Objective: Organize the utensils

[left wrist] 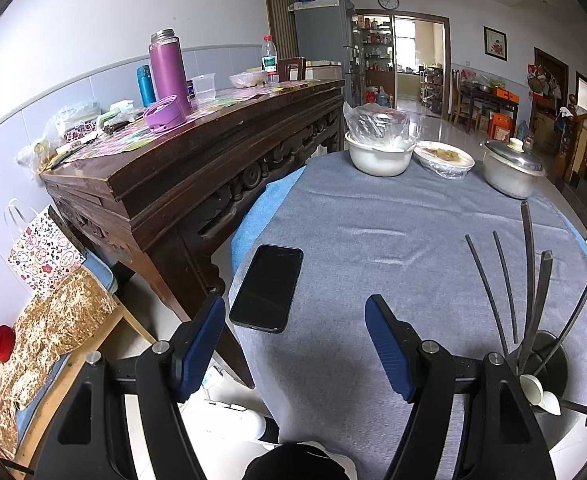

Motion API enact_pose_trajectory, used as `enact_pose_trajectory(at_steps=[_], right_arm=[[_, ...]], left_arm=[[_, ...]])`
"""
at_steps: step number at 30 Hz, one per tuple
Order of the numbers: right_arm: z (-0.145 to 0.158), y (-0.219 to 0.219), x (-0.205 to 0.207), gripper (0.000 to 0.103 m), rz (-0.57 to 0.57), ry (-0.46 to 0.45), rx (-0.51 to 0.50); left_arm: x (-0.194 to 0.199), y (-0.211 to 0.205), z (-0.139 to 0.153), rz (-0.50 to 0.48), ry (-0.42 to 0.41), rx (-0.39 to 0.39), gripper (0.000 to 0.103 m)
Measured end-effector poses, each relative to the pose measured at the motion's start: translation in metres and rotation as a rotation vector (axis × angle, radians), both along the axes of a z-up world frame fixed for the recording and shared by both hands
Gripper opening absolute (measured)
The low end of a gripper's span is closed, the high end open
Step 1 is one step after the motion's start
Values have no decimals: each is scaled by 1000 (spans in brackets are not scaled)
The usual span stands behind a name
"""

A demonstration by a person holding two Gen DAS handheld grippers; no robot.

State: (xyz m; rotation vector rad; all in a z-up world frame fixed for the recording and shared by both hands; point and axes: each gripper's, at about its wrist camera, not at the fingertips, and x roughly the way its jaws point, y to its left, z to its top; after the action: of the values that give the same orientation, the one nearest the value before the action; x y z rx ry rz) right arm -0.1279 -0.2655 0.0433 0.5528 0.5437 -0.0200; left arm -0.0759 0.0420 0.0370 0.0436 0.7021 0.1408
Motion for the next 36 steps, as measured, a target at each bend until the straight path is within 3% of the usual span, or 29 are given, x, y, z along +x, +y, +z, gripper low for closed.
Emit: enact_pose_trajectory(at_steps=[5, 11, 18, 36], right_arm=[[-3, 8, 5, 48, 3, 24, -37], [5, 33, 9, 48, -58, 91, -282], [10, 38, 0, 48, -89, 118, -380], [23, 27, -17, 48, -122, 90, -394]], left_arm=[[3, 3, -6, 0, 19, -7, 73], [6, 6, -9, 6, 26, -8, 73], [0, -5, -5, -8, 19, 12, 73], [-9, -22, 1, -32, 11, 40, 73]])
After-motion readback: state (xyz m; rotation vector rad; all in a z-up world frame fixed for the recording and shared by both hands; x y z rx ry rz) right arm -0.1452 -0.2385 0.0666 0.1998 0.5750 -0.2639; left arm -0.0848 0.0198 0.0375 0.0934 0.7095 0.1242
